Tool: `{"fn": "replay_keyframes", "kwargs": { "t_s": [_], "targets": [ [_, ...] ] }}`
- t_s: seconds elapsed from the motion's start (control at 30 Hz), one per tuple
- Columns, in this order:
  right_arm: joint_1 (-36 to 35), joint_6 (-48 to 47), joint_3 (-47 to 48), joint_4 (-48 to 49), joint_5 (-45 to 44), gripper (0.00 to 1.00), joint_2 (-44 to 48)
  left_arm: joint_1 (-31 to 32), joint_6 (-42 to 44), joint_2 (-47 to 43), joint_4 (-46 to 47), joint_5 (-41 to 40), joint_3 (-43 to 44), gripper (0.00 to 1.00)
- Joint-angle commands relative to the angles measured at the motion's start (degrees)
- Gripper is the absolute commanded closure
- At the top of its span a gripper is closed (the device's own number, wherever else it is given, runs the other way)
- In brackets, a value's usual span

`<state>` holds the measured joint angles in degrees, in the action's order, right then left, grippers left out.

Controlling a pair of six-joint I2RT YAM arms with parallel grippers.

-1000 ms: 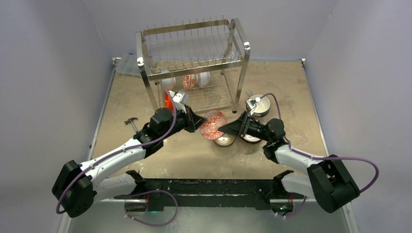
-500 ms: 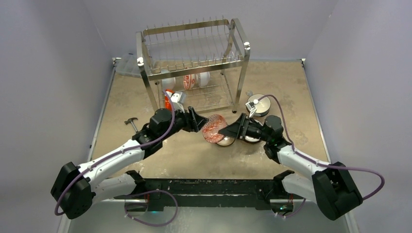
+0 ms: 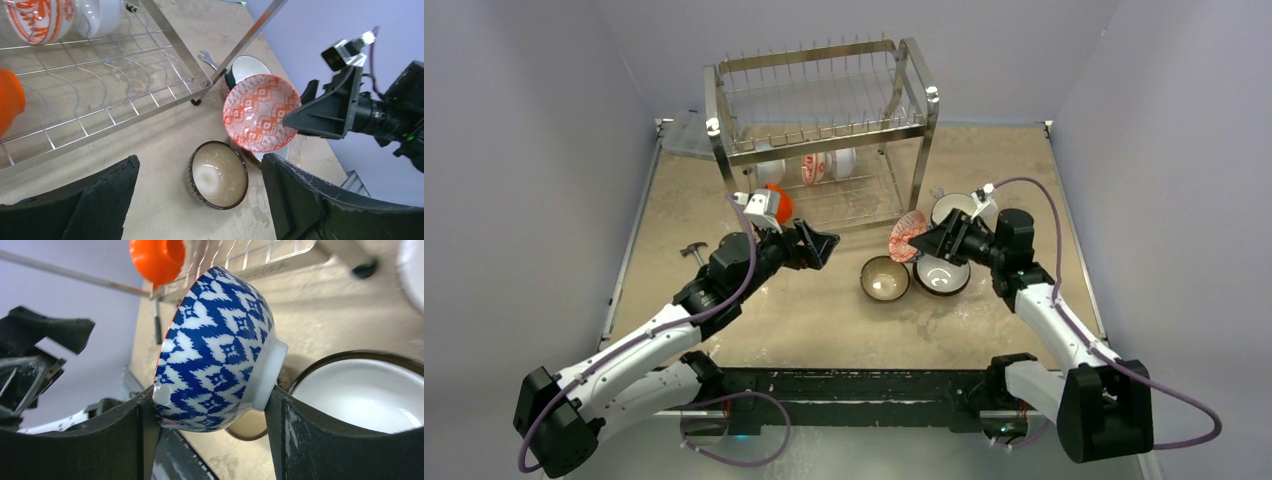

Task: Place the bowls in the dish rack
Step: Pick up the bowl from the center of the board, then place the bowl in the dish rack.

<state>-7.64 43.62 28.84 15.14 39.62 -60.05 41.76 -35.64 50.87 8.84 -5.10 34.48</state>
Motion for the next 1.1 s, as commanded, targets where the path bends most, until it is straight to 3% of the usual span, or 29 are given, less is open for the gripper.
{"fn": "replay_keyframes", "kwargs": {
  "t_s": [0.0, 0.23, 0.6, 0.77, 1.07],
  "targets": [
    [2.53, -10.49, 7.67, -12.06, -8.18, 1.0, 2.62, -0.08, 2.59, -2.28, -2.51, -3.78, -0.13, 0.07],
    [3.71, -15.94, 15.75, -18.46, -22.7, 1.0, 2.58, -0.05, 7.52, -3.51, -10.31, -6.85, 2.89, 0.05],
    [4.57, -21.09, 23.88, -10.37, -33.0, 1.0, -6.04, -0.05, 14.08, -6.25, -20.19, -10.78, 5.98, 0.06],
    [5.32, -23.12, 29.49, -6.1, -30.93, 1.0, -15.42, -0.04, 15.67, -6.51, -22.75, -10.14, 6.62, 0.06],
    [5.55, -24.03, 38.37, 3.41, -16.99, 1.0, -28.63, -0.02, 18.23, -7.01, -28.19, -10.88, 7.45, 0.06]
  ]
}}
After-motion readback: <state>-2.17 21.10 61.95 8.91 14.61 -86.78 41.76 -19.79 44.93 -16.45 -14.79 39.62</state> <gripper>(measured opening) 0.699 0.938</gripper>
